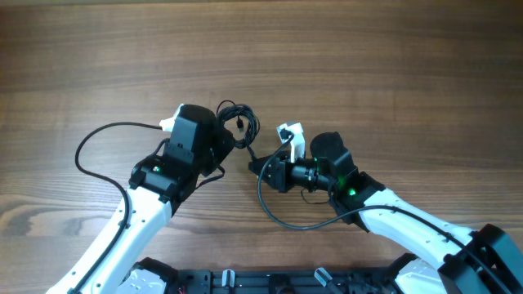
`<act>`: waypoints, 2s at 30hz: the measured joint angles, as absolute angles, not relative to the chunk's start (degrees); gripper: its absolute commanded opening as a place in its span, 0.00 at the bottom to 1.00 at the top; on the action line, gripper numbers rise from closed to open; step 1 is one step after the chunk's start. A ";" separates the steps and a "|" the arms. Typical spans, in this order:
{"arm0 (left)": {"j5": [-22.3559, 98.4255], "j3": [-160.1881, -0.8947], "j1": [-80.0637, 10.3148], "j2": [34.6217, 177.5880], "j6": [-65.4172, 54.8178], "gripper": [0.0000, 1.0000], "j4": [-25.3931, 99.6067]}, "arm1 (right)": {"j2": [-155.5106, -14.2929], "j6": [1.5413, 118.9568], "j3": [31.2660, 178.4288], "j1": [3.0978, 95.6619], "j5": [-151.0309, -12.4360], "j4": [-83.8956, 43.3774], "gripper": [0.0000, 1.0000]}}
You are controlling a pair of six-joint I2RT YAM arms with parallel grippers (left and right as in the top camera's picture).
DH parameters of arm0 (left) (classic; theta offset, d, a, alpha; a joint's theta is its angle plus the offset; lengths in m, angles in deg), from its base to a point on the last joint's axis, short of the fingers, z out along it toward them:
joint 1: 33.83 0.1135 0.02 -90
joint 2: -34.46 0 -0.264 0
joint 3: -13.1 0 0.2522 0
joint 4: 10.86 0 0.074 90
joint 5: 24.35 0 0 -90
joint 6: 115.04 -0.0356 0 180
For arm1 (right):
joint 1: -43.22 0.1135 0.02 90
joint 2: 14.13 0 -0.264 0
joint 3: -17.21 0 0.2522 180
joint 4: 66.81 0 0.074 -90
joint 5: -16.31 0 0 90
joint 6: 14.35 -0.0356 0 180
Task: Untangle cables
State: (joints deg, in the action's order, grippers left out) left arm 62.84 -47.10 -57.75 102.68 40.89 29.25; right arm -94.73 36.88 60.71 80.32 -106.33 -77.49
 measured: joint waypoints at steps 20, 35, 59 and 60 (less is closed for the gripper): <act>62.86 -47.12 -60.72 102.71 9.92 0.04 24.00 | -94.70 23.88 60.69 72.14 -120.15 -82.23 0.12; 64.96 -47.12 -61.64 102.71 -9.81 0.04 23.83 | -94.70 29.34 60.69 71.51 -120.63 -79.48 0.05; 52.64 -47.12 -63.43 103.95 -18.38 0.04 22.26 | -94.70 22.26 60.69 68.38 -123.19 -75.39 0.05; 52.50 -47.12 -63.47 104.02 -18.49 0.04 22.34 | -94.70 21.65 60.69 68.10 -123.40 -75.39 0.05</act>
